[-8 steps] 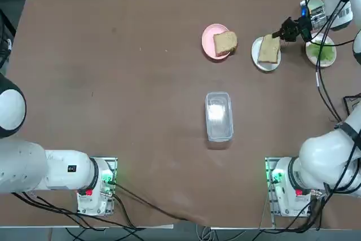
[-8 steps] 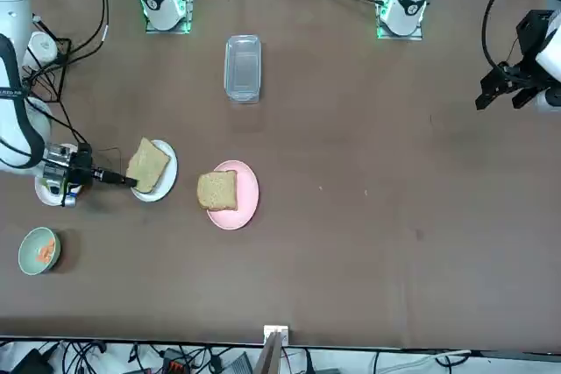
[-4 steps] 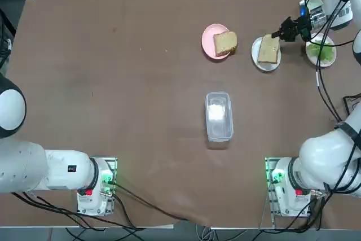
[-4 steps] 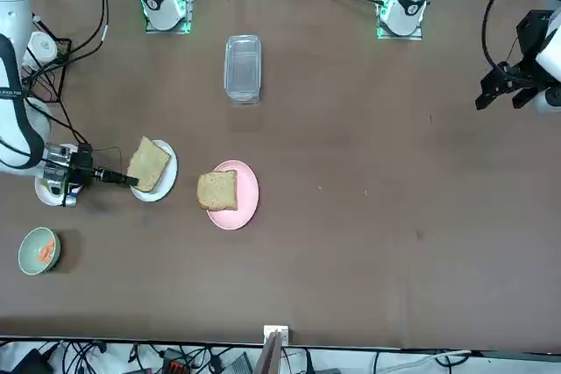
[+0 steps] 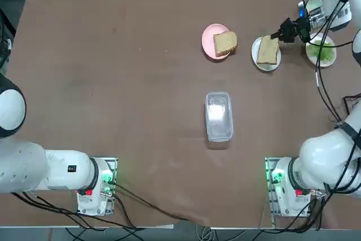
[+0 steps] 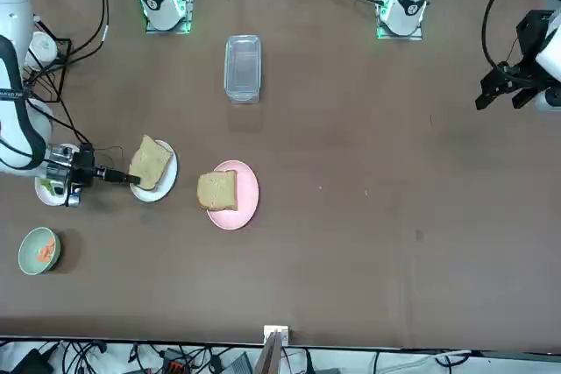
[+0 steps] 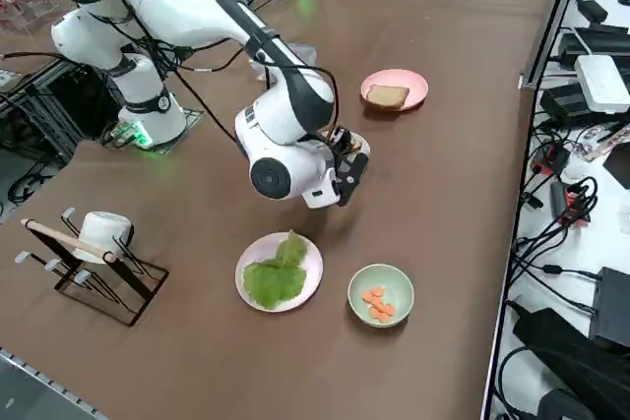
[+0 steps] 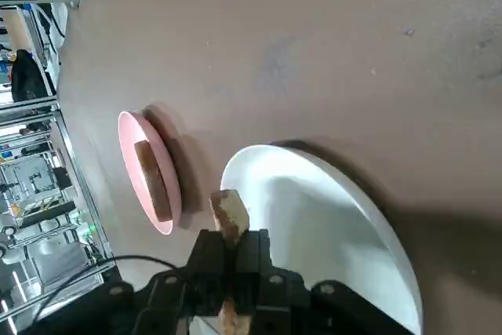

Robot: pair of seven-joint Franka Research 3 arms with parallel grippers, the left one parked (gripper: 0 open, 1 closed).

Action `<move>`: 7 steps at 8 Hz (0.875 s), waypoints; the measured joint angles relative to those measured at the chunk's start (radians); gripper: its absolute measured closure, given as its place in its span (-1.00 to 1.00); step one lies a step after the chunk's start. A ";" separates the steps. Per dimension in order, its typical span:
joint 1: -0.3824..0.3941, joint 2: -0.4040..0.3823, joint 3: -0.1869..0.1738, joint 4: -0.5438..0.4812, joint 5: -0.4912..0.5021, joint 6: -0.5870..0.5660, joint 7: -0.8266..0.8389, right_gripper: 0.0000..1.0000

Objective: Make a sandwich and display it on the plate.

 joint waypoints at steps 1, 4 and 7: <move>0.000 0.003 0.001 0.000 0.000 0.000 -0.001 0.85; 0.000 0.018 0.001 0.014 0.001 -0.001 -0.007 0.81; 0.000 0.027 0.001 0.033 0.001 -0.004 -0.023 -0.17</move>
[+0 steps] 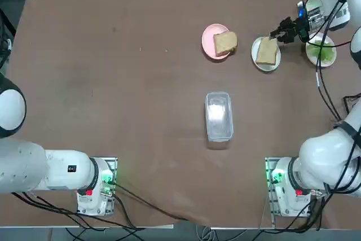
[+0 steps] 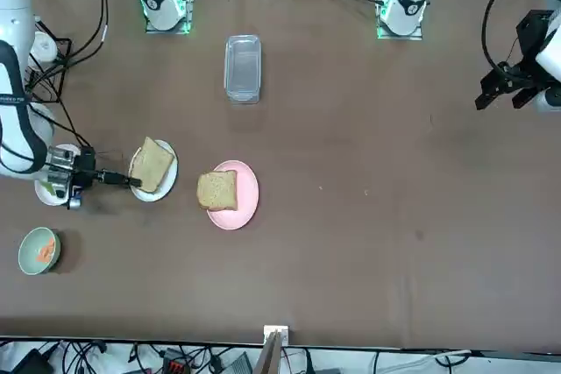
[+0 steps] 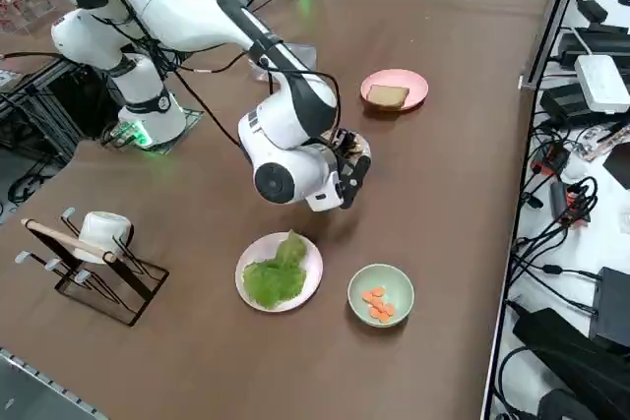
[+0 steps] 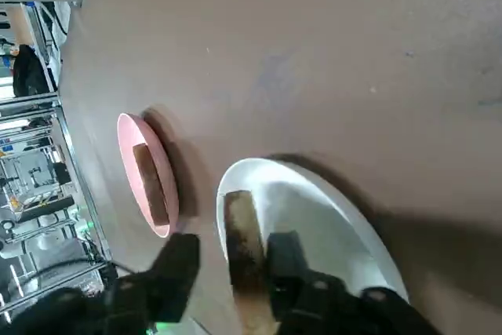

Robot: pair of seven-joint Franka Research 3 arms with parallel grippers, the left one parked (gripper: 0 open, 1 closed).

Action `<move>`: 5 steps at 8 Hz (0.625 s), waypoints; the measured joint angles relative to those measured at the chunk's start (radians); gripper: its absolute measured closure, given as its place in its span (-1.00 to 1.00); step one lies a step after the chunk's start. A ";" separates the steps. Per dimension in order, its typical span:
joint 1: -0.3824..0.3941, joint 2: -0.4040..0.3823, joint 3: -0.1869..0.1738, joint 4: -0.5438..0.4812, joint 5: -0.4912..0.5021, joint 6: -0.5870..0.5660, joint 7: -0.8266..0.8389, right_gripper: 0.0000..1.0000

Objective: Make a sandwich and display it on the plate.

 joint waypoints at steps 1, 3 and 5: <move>0.000 0.000 0.000 0.002 0.000 -0.001 -0.001 -0.53; 0.000 0.000 0.000 0.011 0.000 -0.002 -0.006 -1.00; 0.000 0.000 0.000 0.039 0.000 -0.002 -0.007 -1.00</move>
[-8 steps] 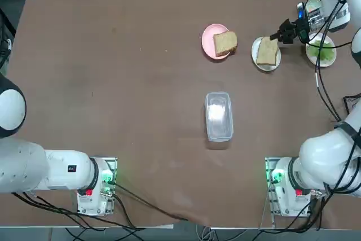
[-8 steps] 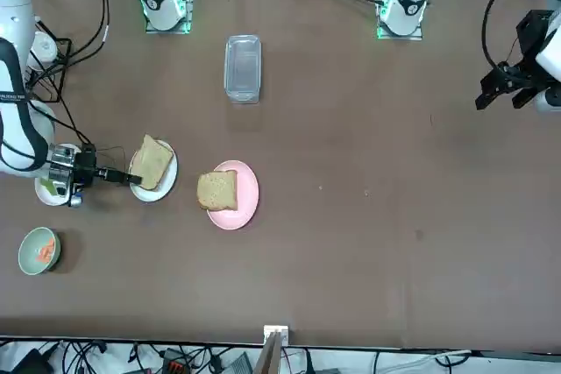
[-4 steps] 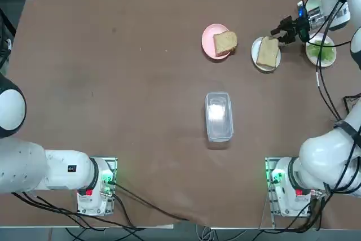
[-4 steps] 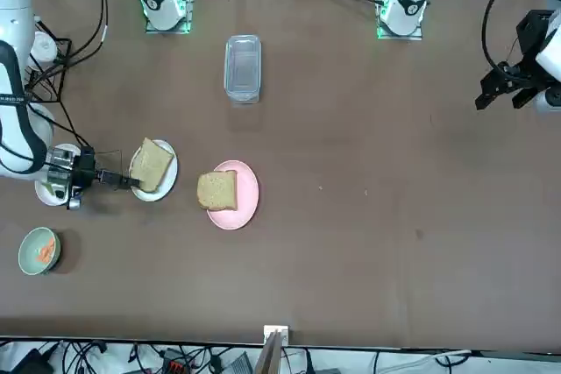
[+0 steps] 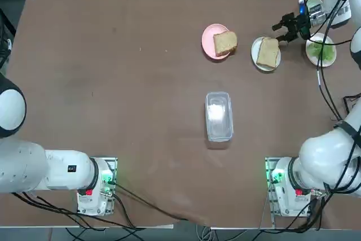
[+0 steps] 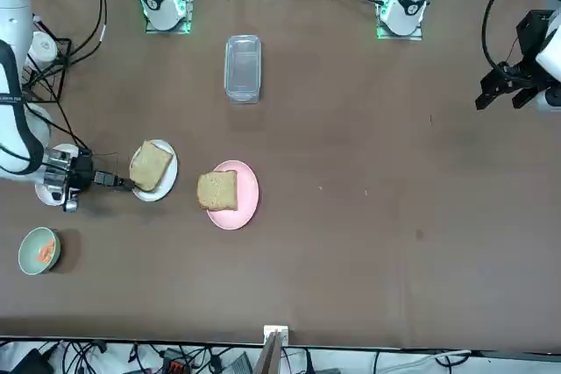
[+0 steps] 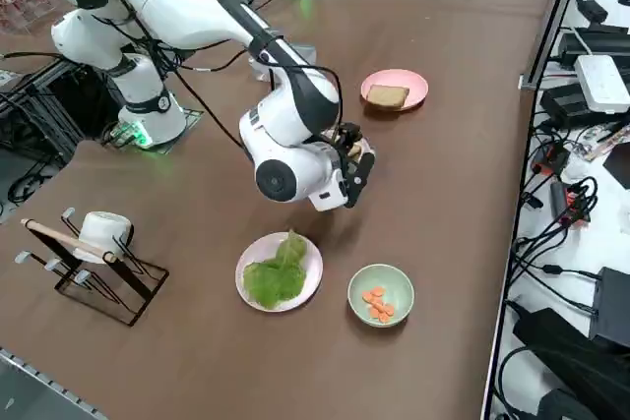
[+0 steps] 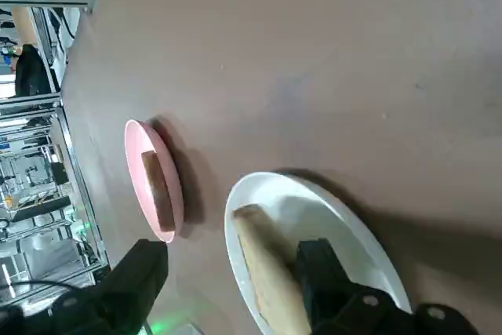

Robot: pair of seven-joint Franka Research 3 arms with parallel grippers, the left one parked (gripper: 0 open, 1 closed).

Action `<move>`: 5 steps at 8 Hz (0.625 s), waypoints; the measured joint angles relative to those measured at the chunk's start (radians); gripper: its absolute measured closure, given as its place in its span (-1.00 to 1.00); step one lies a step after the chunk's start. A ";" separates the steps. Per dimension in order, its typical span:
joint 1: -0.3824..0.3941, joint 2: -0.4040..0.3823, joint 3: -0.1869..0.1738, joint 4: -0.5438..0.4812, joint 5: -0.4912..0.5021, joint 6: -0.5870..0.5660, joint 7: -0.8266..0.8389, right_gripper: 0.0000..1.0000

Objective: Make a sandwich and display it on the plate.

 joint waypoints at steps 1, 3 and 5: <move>0.000 0.000 0.000 0.021 0.000 0.000 -0.001 -1.00; 0.000 -0.002 0.000 0.084 -0.033 0.000 -0.002 -1.00; 0.000 -0.002 0.000 0.153 -0.161 0.000 -0.002 -1.00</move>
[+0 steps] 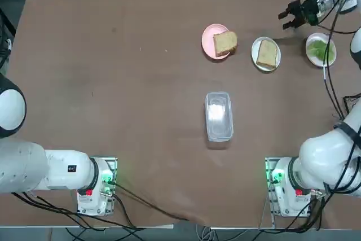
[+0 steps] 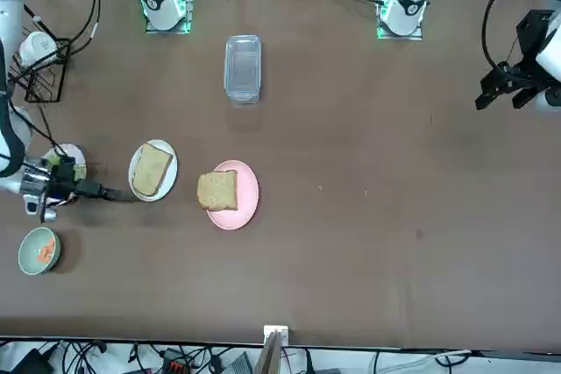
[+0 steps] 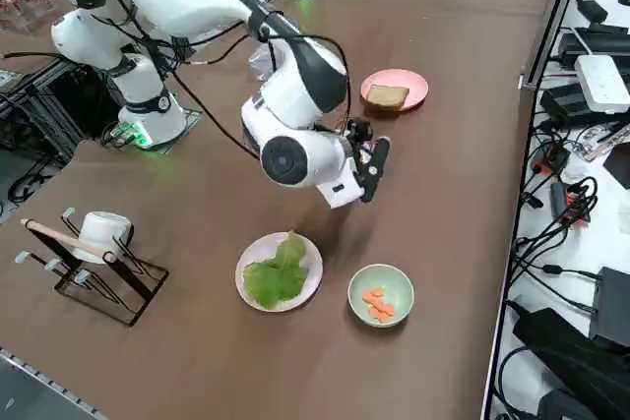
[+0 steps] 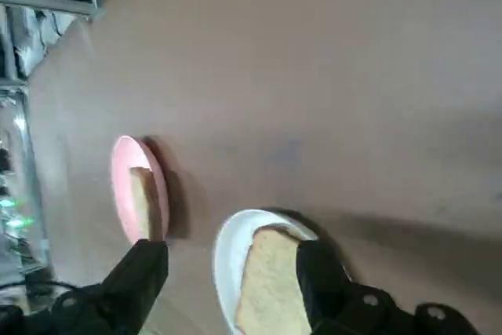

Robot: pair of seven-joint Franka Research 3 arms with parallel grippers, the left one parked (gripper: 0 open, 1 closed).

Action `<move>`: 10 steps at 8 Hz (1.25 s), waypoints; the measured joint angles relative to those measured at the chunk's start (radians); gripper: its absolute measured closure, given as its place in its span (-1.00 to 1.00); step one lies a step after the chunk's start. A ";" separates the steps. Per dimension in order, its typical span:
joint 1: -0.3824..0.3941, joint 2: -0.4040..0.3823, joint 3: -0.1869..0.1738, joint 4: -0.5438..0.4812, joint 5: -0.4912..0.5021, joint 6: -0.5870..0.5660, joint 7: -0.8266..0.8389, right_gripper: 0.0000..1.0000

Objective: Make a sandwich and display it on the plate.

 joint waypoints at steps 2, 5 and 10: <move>-0.003 0.000 -0.001 0.057 -0.155 0.001 -0.001 -1.00; -0.013 0.000 -0.007 0.107 -0.418 0.005 -0.029 -1.00; -0.087 0.000 -0.030 0.106 -0.732 0.116 -0.046 -1.00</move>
